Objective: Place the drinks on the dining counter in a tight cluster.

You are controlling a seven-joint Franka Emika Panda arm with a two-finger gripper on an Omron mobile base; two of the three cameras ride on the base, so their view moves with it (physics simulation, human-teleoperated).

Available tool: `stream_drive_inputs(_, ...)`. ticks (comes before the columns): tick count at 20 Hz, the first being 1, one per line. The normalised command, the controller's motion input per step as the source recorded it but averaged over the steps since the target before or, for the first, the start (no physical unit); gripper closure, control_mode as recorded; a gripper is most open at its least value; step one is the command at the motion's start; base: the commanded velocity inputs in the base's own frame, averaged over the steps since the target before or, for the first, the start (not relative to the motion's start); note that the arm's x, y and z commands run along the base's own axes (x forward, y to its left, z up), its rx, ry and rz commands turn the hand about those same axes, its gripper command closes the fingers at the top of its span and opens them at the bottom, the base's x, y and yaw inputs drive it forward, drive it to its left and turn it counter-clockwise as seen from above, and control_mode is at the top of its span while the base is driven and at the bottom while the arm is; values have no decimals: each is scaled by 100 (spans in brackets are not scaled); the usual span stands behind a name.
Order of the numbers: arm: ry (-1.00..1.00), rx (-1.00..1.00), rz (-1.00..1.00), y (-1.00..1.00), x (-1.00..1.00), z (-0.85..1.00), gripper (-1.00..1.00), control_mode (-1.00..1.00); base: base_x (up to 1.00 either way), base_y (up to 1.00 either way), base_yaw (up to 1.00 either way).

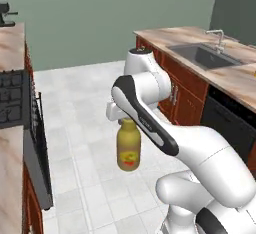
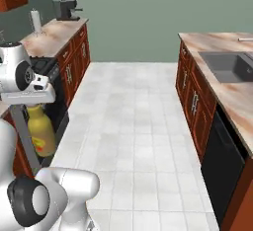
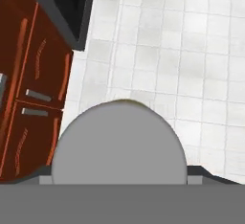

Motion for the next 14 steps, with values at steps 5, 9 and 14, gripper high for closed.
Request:
stream_drive_inputs(5,0,0,0,0,0,0,100,100,10,12,-84)
stream_drive_inputs(9,0,0,0,0,0,0,100,100,13,14,-78)
stream_drive_inputs(14,0,0,0,0,0,0,100,100,24,14,-55)
